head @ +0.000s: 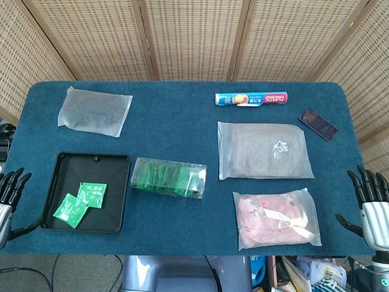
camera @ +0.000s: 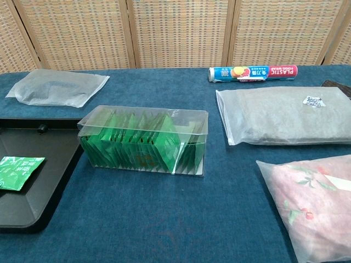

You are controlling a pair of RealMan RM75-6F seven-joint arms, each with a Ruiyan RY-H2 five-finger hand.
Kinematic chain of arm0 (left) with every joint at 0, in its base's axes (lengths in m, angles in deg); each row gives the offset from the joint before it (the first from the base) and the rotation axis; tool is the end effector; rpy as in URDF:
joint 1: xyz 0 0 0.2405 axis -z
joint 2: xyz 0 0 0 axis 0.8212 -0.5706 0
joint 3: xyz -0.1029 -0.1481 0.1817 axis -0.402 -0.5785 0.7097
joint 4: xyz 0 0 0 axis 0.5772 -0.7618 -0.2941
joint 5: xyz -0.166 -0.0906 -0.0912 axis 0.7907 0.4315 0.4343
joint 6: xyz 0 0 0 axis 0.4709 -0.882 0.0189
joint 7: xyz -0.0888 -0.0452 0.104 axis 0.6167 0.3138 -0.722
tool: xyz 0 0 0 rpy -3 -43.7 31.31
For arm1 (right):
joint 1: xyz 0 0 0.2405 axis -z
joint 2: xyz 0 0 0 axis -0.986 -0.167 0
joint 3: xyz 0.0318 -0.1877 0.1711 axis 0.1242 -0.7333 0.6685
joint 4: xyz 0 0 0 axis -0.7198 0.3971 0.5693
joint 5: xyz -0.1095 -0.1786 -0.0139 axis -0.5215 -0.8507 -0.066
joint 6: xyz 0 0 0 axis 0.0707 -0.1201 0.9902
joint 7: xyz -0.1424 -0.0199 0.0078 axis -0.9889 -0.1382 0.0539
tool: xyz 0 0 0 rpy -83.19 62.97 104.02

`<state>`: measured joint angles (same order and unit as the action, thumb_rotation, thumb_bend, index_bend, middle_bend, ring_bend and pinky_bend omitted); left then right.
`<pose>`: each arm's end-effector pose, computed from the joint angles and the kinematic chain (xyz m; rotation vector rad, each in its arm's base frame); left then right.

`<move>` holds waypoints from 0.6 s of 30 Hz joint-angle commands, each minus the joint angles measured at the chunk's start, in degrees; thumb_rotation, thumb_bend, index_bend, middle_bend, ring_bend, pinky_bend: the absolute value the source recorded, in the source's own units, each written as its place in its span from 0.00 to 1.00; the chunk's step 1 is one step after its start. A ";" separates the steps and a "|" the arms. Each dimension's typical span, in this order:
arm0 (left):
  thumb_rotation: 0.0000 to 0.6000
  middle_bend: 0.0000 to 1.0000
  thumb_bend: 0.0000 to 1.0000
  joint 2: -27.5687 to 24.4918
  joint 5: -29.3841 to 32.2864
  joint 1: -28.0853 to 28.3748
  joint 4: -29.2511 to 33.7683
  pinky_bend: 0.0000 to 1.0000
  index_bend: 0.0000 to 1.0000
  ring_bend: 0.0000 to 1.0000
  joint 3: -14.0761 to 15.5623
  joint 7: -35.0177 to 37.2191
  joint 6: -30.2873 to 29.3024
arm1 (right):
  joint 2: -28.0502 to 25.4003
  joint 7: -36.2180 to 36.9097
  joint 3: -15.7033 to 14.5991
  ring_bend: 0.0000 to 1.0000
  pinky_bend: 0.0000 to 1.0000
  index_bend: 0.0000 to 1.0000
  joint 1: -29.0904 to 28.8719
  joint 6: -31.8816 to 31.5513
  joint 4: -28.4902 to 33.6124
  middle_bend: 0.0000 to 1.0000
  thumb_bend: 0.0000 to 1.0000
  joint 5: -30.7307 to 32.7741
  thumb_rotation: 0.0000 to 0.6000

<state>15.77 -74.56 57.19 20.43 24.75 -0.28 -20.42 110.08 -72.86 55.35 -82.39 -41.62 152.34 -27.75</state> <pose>-0.2899 0.1532 0.1750 -1.4545 -0.7880 -0.9694 -0.2982 -0.1728 0.1883 1.3369 -0.7281 0.9699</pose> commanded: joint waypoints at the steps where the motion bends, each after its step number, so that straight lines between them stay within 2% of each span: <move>1: 1.00 0.00 0.00 0.11 0.07 0.07 -0.09 0.00 0.00 0.00 0.07 -0.17 0.30 | -0.08 0.17 0.06 0.00 0.00 0.00 0.01 0.04 0.01 0.00 0.00 0.18 1.00; 7: 1.00 0.00 0.00 0.33 -0.05 0.90 0.09 0.00 0.00 0.00 0.10 -0.36 1.76 | -0.22 0.24 0.06 0.00 0.00 0.00 0.08 -0.05 0.23 0.00 0.00 0.17 1.00; 11: 1.00 0.00 0.00 -1.20 -1.17 4.02 3.53 0.00 0.00 0.00 0.09 0.26 6.35 | -0.64 0.84 0.22 0.00 0.00 0.00 0.05 -0.18 0.51 0.00 0.00 0.15 1.00; 14: 1.00 0.00 0.00 -2.88 -0.88 8.02 7.89 0.00 0.00 0.00 -1.99 -3.33 10.87 | -0.81 0.99 0.23 0.00 0.00 0.00 0.00 0.06 0.57 0.00 0.00 0.33 1.00; 18: 1.00 0.00 0.00 -2.18 1.65 14.25 13.90 0.00 0.01 0.00 -5.80 -8.36 18.00 | -0.85 1.10 0.25 0.00 0.00 0.00 -0.12 0.37 0.57 0.00 0.00 0.51 1.00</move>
<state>13.70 -74.53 67.26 30.36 21.66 -5.73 -7.03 109.23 -71.77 55.60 -82.50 -41.27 152.92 -27.25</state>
